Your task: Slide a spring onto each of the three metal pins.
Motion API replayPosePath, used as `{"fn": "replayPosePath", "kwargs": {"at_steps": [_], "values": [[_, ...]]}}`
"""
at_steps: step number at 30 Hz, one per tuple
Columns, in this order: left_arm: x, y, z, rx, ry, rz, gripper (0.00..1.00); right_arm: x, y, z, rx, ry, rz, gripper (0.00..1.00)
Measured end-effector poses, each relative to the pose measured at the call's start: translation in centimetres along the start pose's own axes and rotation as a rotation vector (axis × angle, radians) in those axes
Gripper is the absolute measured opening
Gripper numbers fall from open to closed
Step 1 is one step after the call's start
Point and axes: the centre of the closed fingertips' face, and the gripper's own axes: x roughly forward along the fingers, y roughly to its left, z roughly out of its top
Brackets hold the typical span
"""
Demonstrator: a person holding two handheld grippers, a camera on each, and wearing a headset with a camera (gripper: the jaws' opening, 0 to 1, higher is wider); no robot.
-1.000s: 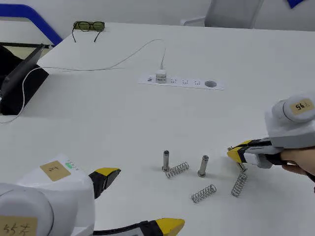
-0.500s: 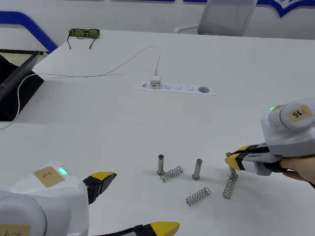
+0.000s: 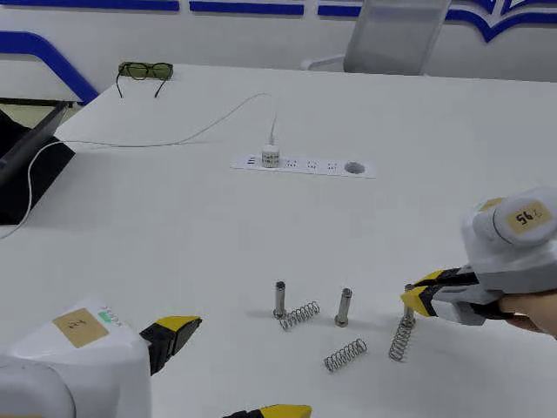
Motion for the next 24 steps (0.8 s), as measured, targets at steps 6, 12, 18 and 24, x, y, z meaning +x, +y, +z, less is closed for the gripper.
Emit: {"fn": "replayPosePath", "kwargs": {"at_steps": [6,12,18,24], "values": [[-0.13,0.03,0.03,0.002,-0.001,0.002,0.80,-0.13,-0.02,-0.16,-0.005,0.007,-0.004,0.09],[-0.19,0.02,0.09,0.002,-0.004,0.004,0.80,-0.12,-0.24,-0.22,0.020,0.007,-0.013,0.09],[-0.32,0.17,0.11,0.002,-0.006,0.010,0.80,-0.17,-0.20,-0.50,0.038,0.018,-0.018,0.09],[-0.43,0.23,0.15,0.005,-0.007,0.014,0.81,-0.29,-0.26,-0.76,0.058,0.022,-0.019,0.12]]}}
